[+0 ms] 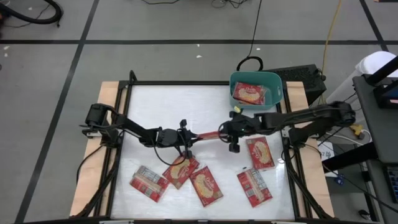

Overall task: Sort popcorn bags into baskets
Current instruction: Put the red popcorn bag into the green bin

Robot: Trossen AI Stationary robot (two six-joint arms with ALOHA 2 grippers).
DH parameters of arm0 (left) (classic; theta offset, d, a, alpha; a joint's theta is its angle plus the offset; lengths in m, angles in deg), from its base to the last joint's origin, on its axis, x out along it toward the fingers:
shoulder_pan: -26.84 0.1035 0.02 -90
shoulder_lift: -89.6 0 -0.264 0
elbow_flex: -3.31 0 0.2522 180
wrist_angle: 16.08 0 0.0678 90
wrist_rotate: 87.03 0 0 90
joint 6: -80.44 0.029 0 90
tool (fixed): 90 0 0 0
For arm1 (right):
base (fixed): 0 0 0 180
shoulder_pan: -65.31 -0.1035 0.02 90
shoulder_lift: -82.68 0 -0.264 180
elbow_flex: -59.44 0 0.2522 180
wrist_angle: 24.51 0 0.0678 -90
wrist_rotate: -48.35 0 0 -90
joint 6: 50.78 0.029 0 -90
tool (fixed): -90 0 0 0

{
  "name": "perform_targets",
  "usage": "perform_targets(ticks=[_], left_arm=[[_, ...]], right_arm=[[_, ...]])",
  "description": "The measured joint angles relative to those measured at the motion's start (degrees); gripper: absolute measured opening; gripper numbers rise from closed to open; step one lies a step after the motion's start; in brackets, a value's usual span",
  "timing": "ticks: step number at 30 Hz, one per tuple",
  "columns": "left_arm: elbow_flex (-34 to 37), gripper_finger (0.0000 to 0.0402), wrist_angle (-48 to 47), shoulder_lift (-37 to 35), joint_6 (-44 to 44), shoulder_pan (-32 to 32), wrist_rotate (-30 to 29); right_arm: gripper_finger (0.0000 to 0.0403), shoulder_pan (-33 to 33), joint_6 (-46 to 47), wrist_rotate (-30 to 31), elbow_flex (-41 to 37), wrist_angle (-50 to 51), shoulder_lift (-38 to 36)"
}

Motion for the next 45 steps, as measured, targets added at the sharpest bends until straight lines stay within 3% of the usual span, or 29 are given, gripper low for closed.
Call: perform_targets(ticks=[9,15,20,24,29,38,41,45], left_arm=[[0.0,0.0034,-0.4,-0.1,0.8,0.6,0.5],[0.0,0.0035,-0.5,-0.1,1.1,0.8,0.7],[0.0,0.0035,-0.9,-0.1,1.6,0.8,0.7],[-0.1,0.0035,-1.3,-0.1,1.9,0.8,0.7],[-0.1,0.0035,-1.2,-0.1,1.7,0.8,1.2],[-0.2,0.0036,0.2,-0.2,1.6,0.9,0.2],[-0.3,0.0047,1.0,-0.3,3.6,0.9,-1.2],[-0.2,0.0098,-0.2,-0.2,4.0,0.8,-5.8]], right_arm=[[0.0118,0.9,-3.9,-1.3,-0.1,-2.7,1.1],[0.0152,2.2,-6.4,-0.3,0.0,-3.0,-0.5],[0.0167,4.8,-7.1,-6.0,-0.1,-2.2,1.6],[0.0152,6.1,-6.7,-11.8,-0.1,-3.0,3.8],[0.0121,7.2,-6.7,-13.2,-0.1,-4.6,6.3],[0.0011,9.2,-9.8,-13.4,-0.1,-3.4,7.2],[0.0016,10.8,-11.3,-13.4,-0.1,-1.0,4.5],[0.0019,13.7,-13.0,-13.2,0.1,5.1,0.0]])
